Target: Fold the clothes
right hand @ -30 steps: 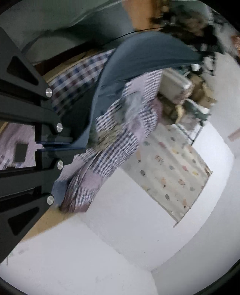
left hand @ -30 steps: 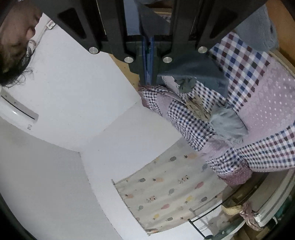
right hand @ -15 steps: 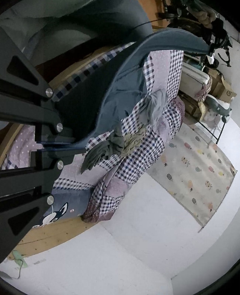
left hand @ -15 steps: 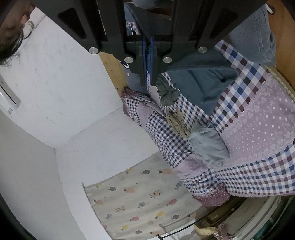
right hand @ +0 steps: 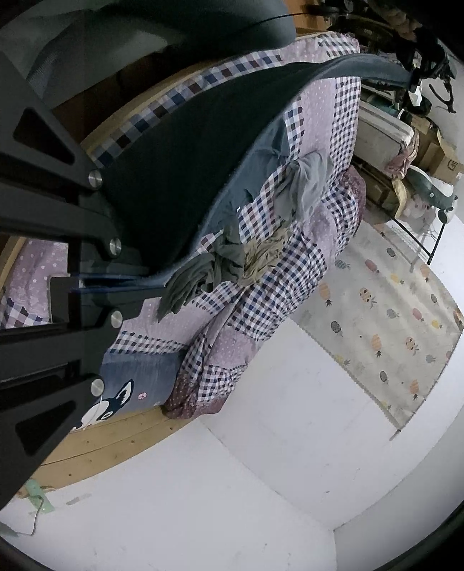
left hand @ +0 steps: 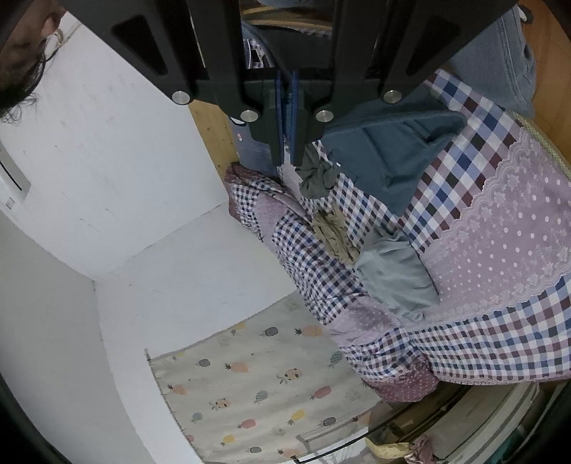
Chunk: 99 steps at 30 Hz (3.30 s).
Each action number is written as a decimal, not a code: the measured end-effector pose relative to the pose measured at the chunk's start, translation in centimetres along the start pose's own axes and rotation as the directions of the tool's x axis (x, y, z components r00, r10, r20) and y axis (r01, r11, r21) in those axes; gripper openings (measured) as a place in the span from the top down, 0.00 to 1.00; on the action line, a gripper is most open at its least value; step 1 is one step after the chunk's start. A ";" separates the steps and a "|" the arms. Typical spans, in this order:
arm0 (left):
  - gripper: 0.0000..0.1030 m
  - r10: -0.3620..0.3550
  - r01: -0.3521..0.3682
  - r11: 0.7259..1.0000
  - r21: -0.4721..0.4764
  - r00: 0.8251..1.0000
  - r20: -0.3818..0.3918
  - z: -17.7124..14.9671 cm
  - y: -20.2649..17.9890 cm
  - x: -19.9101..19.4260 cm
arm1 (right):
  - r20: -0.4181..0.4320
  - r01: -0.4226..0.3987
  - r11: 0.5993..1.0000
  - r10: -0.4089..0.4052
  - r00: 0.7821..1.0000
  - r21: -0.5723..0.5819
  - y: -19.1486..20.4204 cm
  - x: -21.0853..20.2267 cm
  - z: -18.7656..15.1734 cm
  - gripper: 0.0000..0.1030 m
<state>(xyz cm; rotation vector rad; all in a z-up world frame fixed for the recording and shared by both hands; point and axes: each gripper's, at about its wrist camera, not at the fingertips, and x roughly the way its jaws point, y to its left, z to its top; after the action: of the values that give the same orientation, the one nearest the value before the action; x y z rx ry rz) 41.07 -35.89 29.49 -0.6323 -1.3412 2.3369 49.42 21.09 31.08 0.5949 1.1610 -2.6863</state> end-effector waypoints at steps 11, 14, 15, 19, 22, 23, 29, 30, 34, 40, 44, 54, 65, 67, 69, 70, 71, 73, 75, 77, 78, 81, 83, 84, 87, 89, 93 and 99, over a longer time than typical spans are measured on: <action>0.98 0.013 -0.013 1.000 -0.020 1.000 -0.004 0.5 1.3 0.9 | -0.030 -0.049 0.999 0.049 0.998 -0.007 1.0 1.9 -0.1 1.00; 0.98 0.004 -0.004 1.000 -0.002 1.000 0.003 0.6 1.0 0.9 | -0.029 -0.068 0.998 0.067 0.997 -0.009 1.3 2.2 -0.2 1.00; 0.98 0.005 -0.005 1.000 -0.001 1.000 0.000 0.5 1.2 1.1 | -0.022 -0.077 0.997 0.077 0.997 0.001 1.3 2.4 -0.2 1.00; 0.98 0.039 -0.041 0.999 -0.032 0.998 -0.057 -0.6 2.7 2.8 | -0.040 -0.100 0.995 0.100 0.994 -0.008 2.3 3.5 -0.4 1.00; 0.98 0.084 -0.091 0.994 -0.058 0.990 -0.114 -1.9 4.0 4.1 | -0.045 -0.124 0.992 0.123 0.991 -0.015 3.0 3.8 -0.5 1.00; 0.98 0.098 -0.108 0.992 -0.066 0.986 -0.133 -2.3 4.4 4.6 | -0.042 -0.127 0.992 0.127 0.991 -0.014 3.1 3.8 -0.5 1.00; 0.94 0.147 -0.177 0.976 -0.127 0.965 -0.220 -4.7 7.4 6.5 | -0.022 -0.125 0.992 0.124 0.992 -0.015 3.6 3.6 -0.2 1.00; 0.91 0.147 -0.181 0.974 -0.134 0.962 -0.228 -5.0 7.7 6.7 | -0.018 -0.122 0.992 0.121 0.992 -0.018 3.7 3.5 -0.1 1.00; 0.61 0.142 -0.182 0.972 -0.146 0.958 -0.248 -6.1 8.3 7.2 | -0.002 -0.121 0.992 0.121 0.993 -0.028 4.0 3.3 0.8 1.00; 0.31 0.138 -0.172 0.979 -0.109 0.955 -0.262 -6.8 7.9 7.5 | 0.010 -0.106 0.994 0.107 0.994 -0.033 4.0 3.9 2.4 1.00; 0.27 0.139 -0.171 0.980 -0.099 0.953 -0.270 -7.0 8.0 7.6 | 0.008 -0.103 0.994 0.103 0.995 -0.036 3.7 5.2 3.6 1.00; 0.27 0.159 -0.203 0.965 -0.164 0.956 -0.247 -7.0 10.7 7.4 | 0.004 -0.120 0.990 0.120 0.993 -0.077 0.9 12.9 9.5 1.00; 0.27 0.182 -0.221 0.952 -0.212 0.965 -0.190 -5.8 11.9 7.7 | -0.306 -0.131 0.989 0.147 0.941 0.072 -2.4 38.1 10.2 1.00; 0.27 0.188 -0.224 0.950 -0.219 0.967 -0.174 -5.7 12.0 7.6 | -0.375 -0.131 0.985 0.163 0.913 0.108 -2.7 43.4 9.8 1.00; 0.27 0.193 -0.226 0.946 -0.231 0.968 -0.158 -5.6 12.2 7.4 | -0.441 -0.129 0.981 0.180 0.879 0.143 -3.0 48.7 9.5 0.98; 0.27 0.196 -0.229 0.944 -0.237 0.969 -0.152 -5.6 12.4 7.3 | -0.473 -0.127 0.979 0.189 0.861 0.160 -3.2 51.3 9.3 0.93; 0.27 0.200 -0.231 0.942 -0.242 0.969 -0.148 -5.6 12.5 7.3 | -0.506 -0.126 0.977 0.197 0.840 0.172 -2.9 53.4 8.7 0.88; 0.27 0.211 -0.242 0.940 -0.240 0.966 -0.146 -5.6 12.6 7.1 | -0.549 -0.120 0.979 0.194 0.813 0.168 -1.3 55.1 6.9 0.53; 0.27 0.223 -0.253 0.938 -0.237 0.964 -0.145 -5.6 12.7 6.9 | -0.581 -0.110 0.981 0.184 0.793 0.159 0.0 56.4 5.3 0.40; 0.27 0.230 -0.258 0.938 -0.233 0.963 -0.140 -5.5 12.8 6.6 | -0.576 -0.103 0.980 0.185 0.796 0.173 0.1 56.3 4.6 0.30; 0.27 0.231 -0.258 0.938 -0.232 0.963 -0.138 -5.5 12.9 6.5 | -0.565 -0.095 0.979 0.184 0.804 0.183 -0.3 55.8 4.6 0.26; 0.27 0.223 -0.251 0.942 -0.223 0.964 -0.143 -5.8 12.8 6.5 | -0.516 -0.057 0.973 0.169 0.840 0.226 -1.9 53.2 5.0 0.24; 0.25 0.216 -0.244 0.947 -0.208 0.965 -0.148 -6.5 12.6 6.8 | -0.448 -0.056 0.955 0.188 0.874 0.293 -3.1 49.7 5.6 0.23; 0.23 0.213 -0.241 0.950 -0.200 0.965 -0.150 -6.9 12.5 7.0 | -0.407 -0.062 0.943 0.199 0.892 0.326 -3.4 47.9 5.8 0.23; 0.22 0.203 -0.234 0.954 -0.190 0.965 -0.166 -8.7 12.1 8.7 | -0.266 -0.090 0.905 0.215 0.940 0.416 -3.5 41.9 6.2 0.19; 0.22 0.197 -0.234 0.956 -0.177 0.959 -0.203 -10.0 11.7 10.4 | -0.175 -0.121 0.870 0.229 0.958 0.477 -3.0 38.6 6.1 0.18; 0.22 0.237 -0.256 0.966 -0.026 0.922 -0.306 -13.4 9.3 15.0 | 0.034 -0.203 0.794 0.225 0.974 0.573 -0.5 32.5 4.5 0.15; 0.22 0.478 -0.261 0.805 0.532 0.817 -0.322 -22.0 3.9 22.2 | 0.160 -0.309 0.699 0.272 0.949 0.644 3.2 30.7 0.0 0.15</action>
<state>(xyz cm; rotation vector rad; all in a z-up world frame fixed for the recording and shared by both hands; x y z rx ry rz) 34.35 -10.66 11.90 -1.2692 -0.4376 2.4642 22.41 19.34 16.15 0.7111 0.0176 -2.7445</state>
